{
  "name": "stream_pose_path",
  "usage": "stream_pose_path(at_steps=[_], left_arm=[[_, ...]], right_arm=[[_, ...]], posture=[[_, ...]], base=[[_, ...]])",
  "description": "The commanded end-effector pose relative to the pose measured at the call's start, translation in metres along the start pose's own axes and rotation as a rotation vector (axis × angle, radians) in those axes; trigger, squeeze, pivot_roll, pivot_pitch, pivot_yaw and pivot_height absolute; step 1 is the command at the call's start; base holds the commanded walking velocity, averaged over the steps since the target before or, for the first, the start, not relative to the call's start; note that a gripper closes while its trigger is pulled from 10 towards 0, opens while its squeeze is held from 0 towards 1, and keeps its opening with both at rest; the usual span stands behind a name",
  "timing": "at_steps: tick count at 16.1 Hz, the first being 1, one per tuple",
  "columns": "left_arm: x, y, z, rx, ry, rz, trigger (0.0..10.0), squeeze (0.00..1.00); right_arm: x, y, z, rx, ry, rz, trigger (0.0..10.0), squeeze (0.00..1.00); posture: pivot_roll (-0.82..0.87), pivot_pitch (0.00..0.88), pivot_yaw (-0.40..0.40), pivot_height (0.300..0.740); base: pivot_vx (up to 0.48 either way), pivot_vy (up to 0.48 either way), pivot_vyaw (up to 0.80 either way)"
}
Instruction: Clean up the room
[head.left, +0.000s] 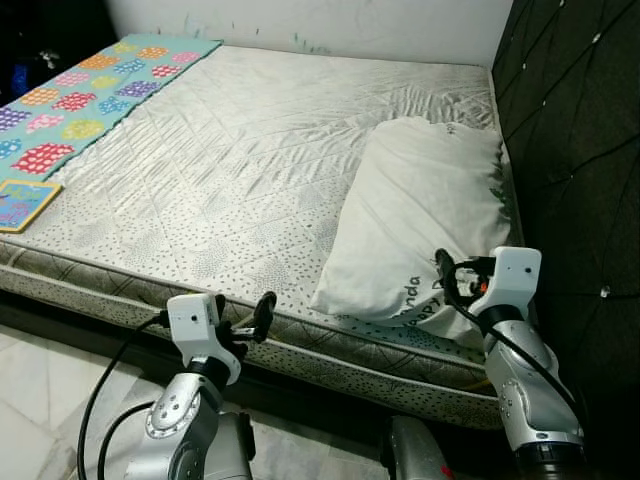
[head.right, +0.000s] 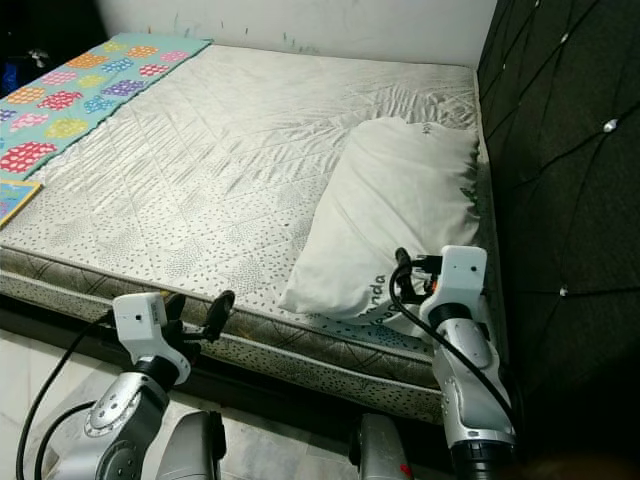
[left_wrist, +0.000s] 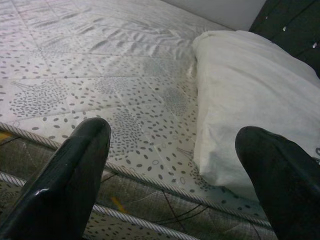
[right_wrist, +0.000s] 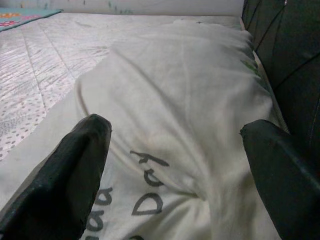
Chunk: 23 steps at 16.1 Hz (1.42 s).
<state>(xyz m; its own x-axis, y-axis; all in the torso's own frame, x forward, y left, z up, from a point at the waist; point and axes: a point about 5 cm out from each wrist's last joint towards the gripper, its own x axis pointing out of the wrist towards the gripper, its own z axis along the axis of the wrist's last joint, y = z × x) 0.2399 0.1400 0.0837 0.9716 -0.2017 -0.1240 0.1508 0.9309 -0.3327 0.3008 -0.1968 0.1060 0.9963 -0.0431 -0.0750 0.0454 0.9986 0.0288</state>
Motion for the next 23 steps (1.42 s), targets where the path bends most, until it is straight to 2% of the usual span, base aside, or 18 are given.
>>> stream_pose_path(at_steps=[1,4,18,20,23], left_arm=[[0.001,0.000,0.001,0.001,0.002,-0.009,10.0,0.00],[0.001,0.000,0.000,-0.001,0.003,-0.009,10.0,0.00],[0.002,0.000,-0.002,0.002,0.007,-0.001,10.0,0.00],[0.001,0.003,-0.002,0.008,0.001,0.033,10.0,0.00],[0.001,0.016,0.002,0.055,-0.028,0.130,10.0,0.00]], right_arm=[[0.003,-0.002,0.011,-0.006,-0.034,-0.010,10.0,0.00],[0.005,-0.005,0.015,-0.025,-0.050,-0.017,10.0,0.00],[0.007,-0.009,0.017,-0.043,-0.052,-0.026,10.0,0.00],[0.006,-0.009,0.016,-0.049,-0.048,-0.025,10.0,0.00],[0.002,-0.008,0.014,-0.041,-0.044,-0.020,10.0,0.00]], posture=[[-0.02,0.000,-0.008,0.585],[-0.02,0.000,-0.007,0.594],[-0.02,0.000,-0.008,0.738],[-0.03,0.000,-0.008,0.740],[-0.03,0.000,-0.009,0.740]], base=[[0.000,0.000,0.00],[0.000,0.000,0.00],[0.000,0.000,0.00],[0.000,0.000,0.00],[0.000,0.000,0.00]])
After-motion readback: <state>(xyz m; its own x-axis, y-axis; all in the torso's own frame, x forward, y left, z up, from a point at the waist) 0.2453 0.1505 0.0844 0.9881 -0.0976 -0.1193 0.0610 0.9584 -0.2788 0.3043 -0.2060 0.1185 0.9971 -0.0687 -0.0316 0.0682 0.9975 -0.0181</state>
